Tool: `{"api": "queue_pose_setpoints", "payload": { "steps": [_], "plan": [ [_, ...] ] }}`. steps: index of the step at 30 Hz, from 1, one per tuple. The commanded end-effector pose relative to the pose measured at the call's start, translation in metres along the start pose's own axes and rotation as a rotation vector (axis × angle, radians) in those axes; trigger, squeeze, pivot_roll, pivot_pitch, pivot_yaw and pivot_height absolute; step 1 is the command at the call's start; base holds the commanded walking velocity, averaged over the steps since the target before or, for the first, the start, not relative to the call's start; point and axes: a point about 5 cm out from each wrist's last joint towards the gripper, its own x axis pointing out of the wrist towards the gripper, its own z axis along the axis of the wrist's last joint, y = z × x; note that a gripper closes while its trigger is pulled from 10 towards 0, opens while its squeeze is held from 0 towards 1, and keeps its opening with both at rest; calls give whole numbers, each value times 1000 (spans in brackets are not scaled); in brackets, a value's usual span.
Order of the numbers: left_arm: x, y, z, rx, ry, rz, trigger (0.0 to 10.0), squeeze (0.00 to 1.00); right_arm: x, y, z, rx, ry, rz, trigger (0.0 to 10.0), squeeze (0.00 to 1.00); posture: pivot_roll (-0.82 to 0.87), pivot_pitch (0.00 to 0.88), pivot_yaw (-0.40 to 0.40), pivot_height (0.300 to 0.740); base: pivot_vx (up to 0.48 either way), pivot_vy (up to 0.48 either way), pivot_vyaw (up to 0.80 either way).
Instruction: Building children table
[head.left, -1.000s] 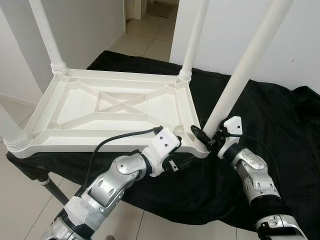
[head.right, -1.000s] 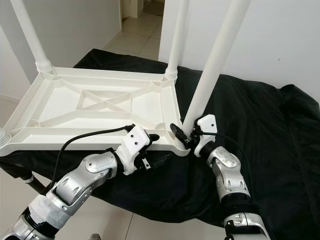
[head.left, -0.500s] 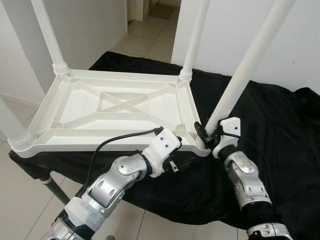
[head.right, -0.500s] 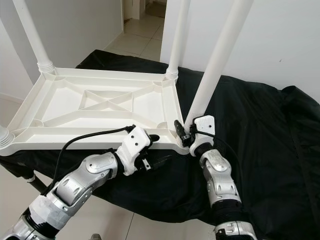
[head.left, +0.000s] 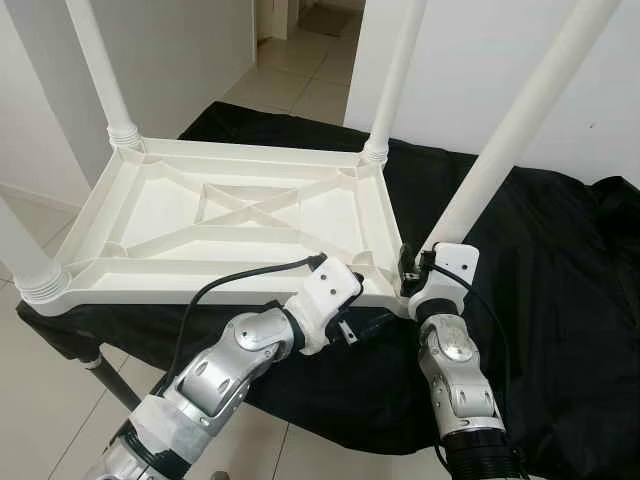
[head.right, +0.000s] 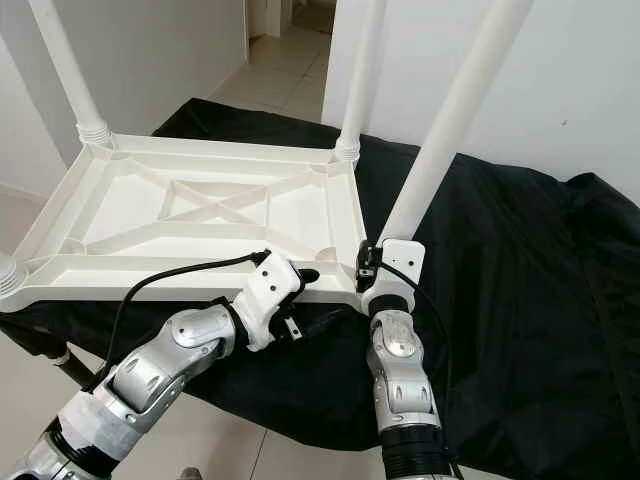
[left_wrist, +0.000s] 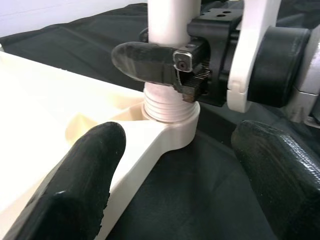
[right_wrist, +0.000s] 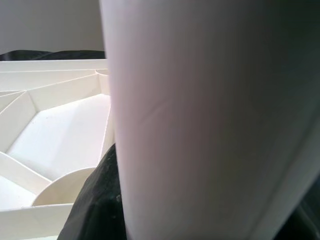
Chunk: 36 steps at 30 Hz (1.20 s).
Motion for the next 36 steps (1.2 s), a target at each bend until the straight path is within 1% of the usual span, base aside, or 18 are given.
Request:
{"api": "queue_pose_setpoints", "payload": {
  "steps": [1,9,10,11,12,13,14,15,18,24,25,26,27,29,30,31,33,36],
  "plan": [
    [0,-3,1,7,-9,-73,10000,0,-7,-8,-20,-5,102,-42,10000,0,-26,0,-80,740,0,0,0],
    [1,-4,2,36,-20,-90,10000,0,-6,-7,-9,-5,67,-34,10000,0,-36,0,-74,740,0,0,0],
    [1,-3,2,37,-20,-91,10000,0,-6,-7,-8,-5,62,-29,10000,51,-35,0,-74,740,0,0,0],
    [1,-3,2,37,-20,-91,10000,0,-6,-7,-8,-5,62,-29,10000,51,-35,0,-74,740,0,0,0],
    [1,-3,3,39,-22,-91,10000,0,-6,-8,-7,-7,57,-26,10000,282,-35,0,-74,740,0,0,0],
    [1,-3,3,44,-25,-93,10000,0,-5,-9,-5,-13,43,-3,10000,835,-33,0,-74,740,0,0,0],
    [1,-3,3,44,-25,-93,10000,0,-5,-9,-5,-13,43,-3,10000,835,-33,0,-74,740,0,0,0],
    [1,-3,3,45,-25,-94,10000,0,-4,-11,-4,-15,35,12,10000,1000,-34,0,-74,740,0,0,0],
    [1,-3,4,43,-26,-95,10000,0,-1,-19,-2,-28,17,67,10000,1000,-32,0,-75,740,0,0,0],
    [0,-2,4,44,-26,-95,10000,0,-1,-25,-1,-45,1,126,10000,1000,-27,0,-77,740,0,0,0],
    [0,-1,4,44,-26,-95,10000,0,-1,-27,-1,-47,-4,172,10000,918,-24,0,-81,740,0,0,0],
    [0,-1,4,44,-26,-95,10000,0,-1,-27,-1,-47,-4,172,10000,918,-24,0,-81,740,0,0,0],
    [-1,-1,3,44,-26,-95,10000,0,-1,-29,0,-37,-11,219,10000,0,-24,0,-81,740,0,0,0],
    [-1,-1,3,45,-26,-97,10000,0,0,-29,1,-27,-18,268,10000,0,-22,0,-80,740,0,0,0],
    [-2,-2,3,49,-28,-105,10000,0,2,-29,2,-28,-27,325,10000,0,-21,0,-79,740,0,0,0],
    [-2,-2,3,49,-28,-105,10000,0,2,-29,2,-28,-27,325,10000,0,-21,0,-79,740,0,0,0],
    [-3,-3,3,53,-31,-121,10000,0,5,-28,5,-35,-37,427,10000,0,-18,0,-81,740,0,0,0],
    [-3,-3,3,53,-31,-126,10000,0,6,-27,6,-33,-34,477,10000,0,-19,0,-77,740,0,0,0]
  ]
}}
